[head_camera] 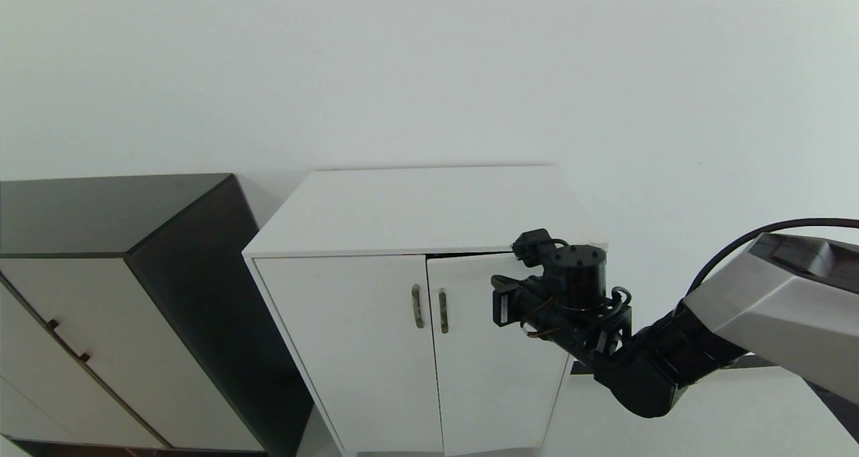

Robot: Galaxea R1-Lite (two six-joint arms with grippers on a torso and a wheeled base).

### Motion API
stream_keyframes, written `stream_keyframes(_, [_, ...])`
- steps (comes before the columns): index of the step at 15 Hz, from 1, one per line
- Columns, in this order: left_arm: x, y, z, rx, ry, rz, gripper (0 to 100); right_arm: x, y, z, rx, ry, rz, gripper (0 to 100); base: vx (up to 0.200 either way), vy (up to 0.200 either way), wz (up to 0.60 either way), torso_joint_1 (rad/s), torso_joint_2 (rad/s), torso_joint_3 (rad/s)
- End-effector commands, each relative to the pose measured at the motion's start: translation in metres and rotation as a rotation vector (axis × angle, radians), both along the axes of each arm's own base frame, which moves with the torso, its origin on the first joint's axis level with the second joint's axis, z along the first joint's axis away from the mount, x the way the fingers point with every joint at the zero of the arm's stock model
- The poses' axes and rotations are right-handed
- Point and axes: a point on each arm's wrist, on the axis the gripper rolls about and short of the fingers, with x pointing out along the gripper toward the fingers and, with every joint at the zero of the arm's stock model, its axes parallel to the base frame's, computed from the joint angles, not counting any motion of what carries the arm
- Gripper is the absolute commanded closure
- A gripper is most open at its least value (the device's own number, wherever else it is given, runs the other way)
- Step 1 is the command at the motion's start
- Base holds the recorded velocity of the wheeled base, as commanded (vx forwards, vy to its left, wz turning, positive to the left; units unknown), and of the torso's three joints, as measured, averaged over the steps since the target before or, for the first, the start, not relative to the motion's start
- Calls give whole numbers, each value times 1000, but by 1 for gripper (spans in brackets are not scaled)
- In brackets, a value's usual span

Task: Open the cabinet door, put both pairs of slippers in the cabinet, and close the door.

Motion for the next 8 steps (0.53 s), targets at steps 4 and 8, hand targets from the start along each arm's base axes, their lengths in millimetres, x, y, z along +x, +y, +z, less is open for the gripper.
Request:
stream_keyframes(4, [0,0,0,0,0,1,100,11,-1,-10,-5,10,-19,100,0,0,0,0,0,0])
stream_keyframes(8, [0,0,0,-2,0,0,100,12,-2,-9,-3,7,-22,100,0,0,0,0,0,0])
